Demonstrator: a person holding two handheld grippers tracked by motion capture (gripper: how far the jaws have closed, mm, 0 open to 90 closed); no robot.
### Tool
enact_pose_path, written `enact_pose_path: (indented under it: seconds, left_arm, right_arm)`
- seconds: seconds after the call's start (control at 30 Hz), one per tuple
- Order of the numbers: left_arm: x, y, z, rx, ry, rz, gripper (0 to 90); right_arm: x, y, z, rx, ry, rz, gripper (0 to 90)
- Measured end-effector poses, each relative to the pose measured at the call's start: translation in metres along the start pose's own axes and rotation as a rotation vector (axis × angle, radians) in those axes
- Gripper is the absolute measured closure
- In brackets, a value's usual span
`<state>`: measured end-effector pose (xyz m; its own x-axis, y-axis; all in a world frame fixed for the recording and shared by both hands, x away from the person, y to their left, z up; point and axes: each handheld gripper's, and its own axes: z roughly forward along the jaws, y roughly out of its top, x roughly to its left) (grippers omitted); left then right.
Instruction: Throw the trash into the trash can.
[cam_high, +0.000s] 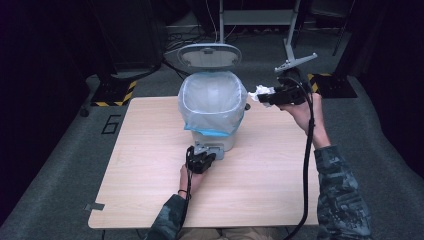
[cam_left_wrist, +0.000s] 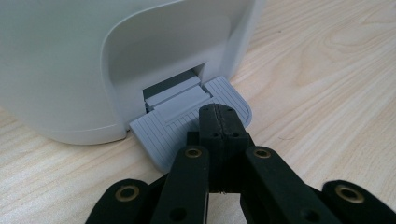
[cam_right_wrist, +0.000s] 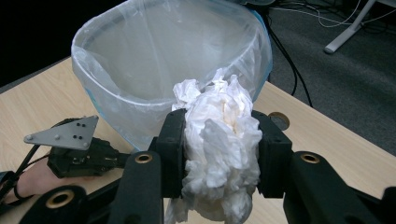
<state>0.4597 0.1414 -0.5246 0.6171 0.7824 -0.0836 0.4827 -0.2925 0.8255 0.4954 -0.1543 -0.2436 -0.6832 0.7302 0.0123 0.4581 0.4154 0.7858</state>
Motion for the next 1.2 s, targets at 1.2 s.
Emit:
enact_pose_path:
  seconds: [1.2]
  left_arm:
    - [0.001,0.0,0.0,0.002,-0.004,-0.007,89.9]
  right_arm:
    - [0.033,0.072,0.016,0.034,0.036,-0.109,60.9]
